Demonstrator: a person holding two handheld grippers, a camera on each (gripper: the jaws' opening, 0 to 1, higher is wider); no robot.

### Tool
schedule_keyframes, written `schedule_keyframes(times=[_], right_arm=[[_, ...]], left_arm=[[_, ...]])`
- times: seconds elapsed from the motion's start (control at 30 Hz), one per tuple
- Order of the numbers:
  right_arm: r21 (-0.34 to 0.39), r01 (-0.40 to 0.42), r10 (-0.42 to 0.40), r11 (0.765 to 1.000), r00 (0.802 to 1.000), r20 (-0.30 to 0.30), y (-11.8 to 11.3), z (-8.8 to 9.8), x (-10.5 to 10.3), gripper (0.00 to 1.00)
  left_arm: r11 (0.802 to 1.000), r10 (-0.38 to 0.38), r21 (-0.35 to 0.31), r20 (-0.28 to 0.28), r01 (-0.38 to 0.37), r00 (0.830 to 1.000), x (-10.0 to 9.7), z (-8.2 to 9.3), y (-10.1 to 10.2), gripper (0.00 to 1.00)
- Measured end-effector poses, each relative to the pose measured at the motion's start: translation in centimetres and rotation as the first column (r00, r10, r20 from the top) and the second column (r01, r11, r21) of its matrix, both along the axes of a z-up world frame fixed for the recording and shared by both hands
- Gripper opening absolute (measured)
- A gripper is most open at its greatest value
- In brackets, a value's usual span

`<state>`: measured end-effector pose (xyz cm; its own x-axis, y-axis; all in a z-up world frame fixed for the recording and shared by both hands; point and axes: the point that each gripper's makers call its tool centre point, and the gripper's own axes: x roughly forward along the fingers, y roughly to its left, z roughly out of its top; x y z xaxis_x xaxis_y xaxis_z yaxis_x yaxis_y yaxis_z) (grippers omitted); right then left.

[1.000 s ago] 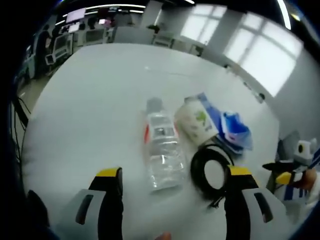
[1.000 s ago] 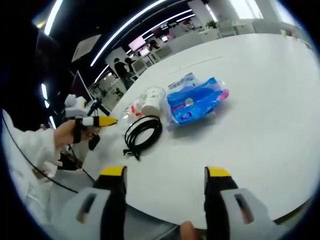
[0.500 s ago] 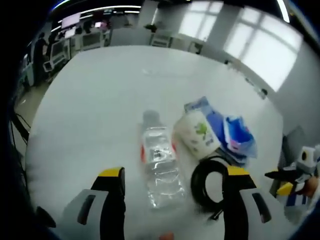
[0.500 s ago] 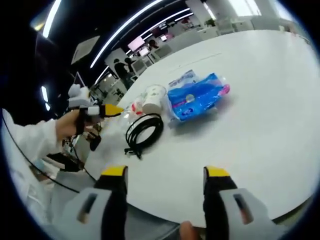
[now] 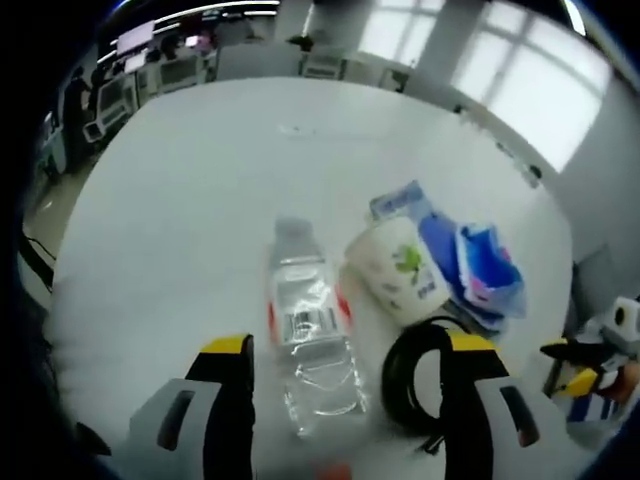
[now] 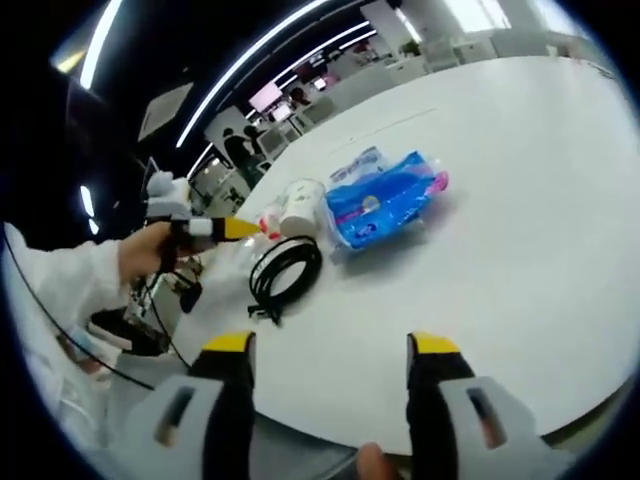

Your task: Arrange the tabletop items into an orderly group along one side of the table until the central work area is clear of visible clutter.

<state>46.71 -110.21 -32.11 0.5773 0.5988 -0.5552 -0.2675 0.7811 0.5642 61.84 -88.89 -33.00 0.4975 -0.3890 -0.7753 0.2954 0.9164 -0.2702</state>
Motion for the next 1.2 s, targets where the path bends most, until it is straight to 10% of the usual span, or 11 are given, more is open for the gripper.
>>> schedule_keyframes(times=[0.8,1.2], right_arm=[[0.045,0.104,-0.103,0.994,0.994,-0.020,-2.1,-0.7,-0.1,0.58],[0.058,0.115,-0.113,0.992,0.993,-0.031,-2.1,-1.2,-0.1,0.57]], left_arm=[[0.991,0.108,0.082,-0.069,-0.103,0.992,1.1,-3.1,0.9,0.70],[0.974,0.109,0.200,0.007,-0.109,0.994,1.7,-3.7,2.7,0.43]])
